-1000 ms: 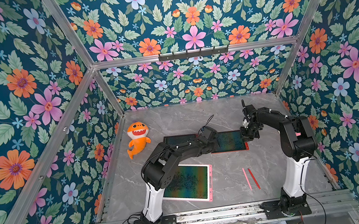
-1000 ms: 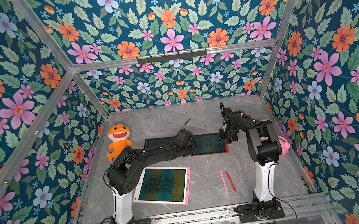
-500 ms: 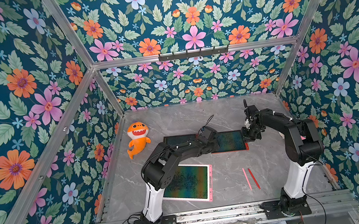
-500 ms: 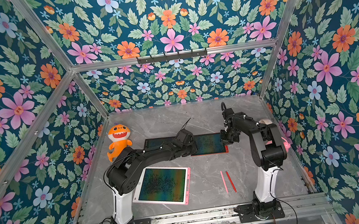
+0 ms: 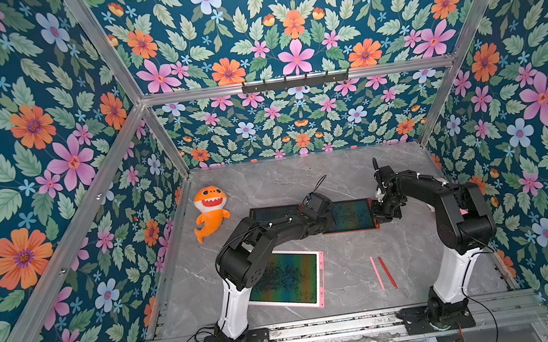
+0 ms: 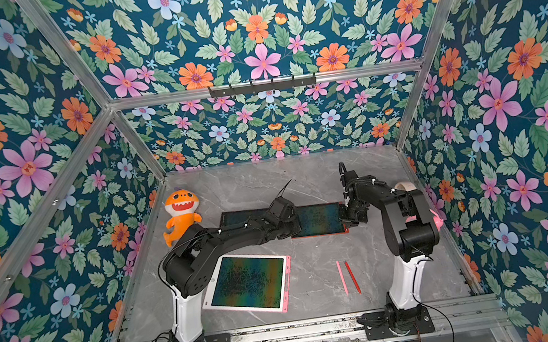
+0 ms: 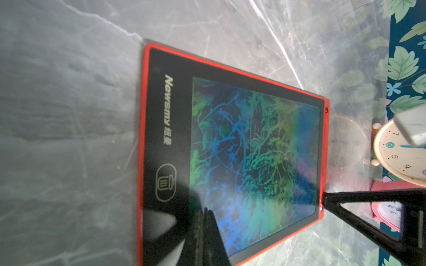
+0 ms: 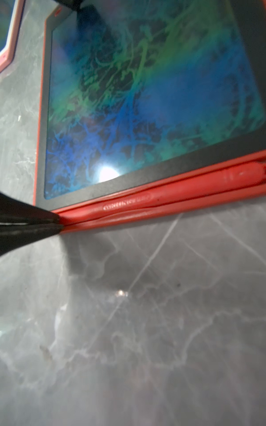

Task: Place the stylus back onto the writing tablet
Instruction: Place the stylus on the writing tablet.

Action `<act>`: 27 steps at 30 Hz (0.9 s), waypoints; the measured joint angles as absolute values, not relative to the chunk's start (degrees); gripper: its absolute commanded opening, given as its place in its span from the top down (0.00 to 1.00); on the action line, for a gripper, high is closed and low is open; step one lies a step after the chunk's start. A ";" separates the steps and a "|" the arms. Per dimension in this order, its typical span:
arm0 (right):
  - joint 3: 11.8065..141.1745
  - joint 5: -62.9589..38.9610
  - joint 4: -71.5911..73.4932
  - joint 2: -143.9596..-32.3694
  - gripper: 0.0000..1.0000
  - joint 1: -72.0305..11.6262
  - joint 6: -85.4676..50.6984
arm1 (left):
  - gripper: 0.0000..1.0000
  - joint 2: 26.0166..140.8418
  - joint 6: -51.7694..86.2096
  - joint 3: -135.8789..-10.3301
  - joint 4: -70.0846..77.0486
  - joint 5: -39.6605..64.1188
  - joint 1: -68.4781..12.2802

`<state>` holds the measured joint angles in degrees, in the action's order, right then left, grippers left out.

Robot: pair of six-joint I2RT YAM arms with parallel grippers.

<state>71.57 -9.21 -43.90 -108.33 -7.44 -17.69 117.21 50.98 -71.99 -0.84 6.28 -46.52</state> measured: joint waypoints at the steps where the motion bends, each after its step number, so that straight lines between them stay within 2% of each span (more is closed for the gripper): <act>1: 71.75 -9.21 -43.94 -108.57 0.92 -7.44 -17.61 | 1.00 117.23 50.98 -72.03 -0.93 6.28 -46.52; 18: 75.57 -6.96 -48.25 -112.68 0.95 -8.40 -17.61 | 1.00 117.51 50.96 -71.77 0.23 6.42 -46.52; 25: 74.15 -6.35 -46.74 -109.67 0.90 -8.51 -18.06 | 1.00 116.38 50.81 -71.13 -0.58 6.00 -46.54; 27: 73.17 -5.34 -46.02 -107.55 0.84 -8.54 -18.46 | 1.00 115.48 50.41 -70.85 -1.87 5.43 -46.54</act>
<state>73.17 -5.34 -46.02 -107.55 -8.54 -18.46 115.48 50.41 -70.85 -1.87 5.43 -46.54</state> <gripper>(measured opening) 0.113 0.059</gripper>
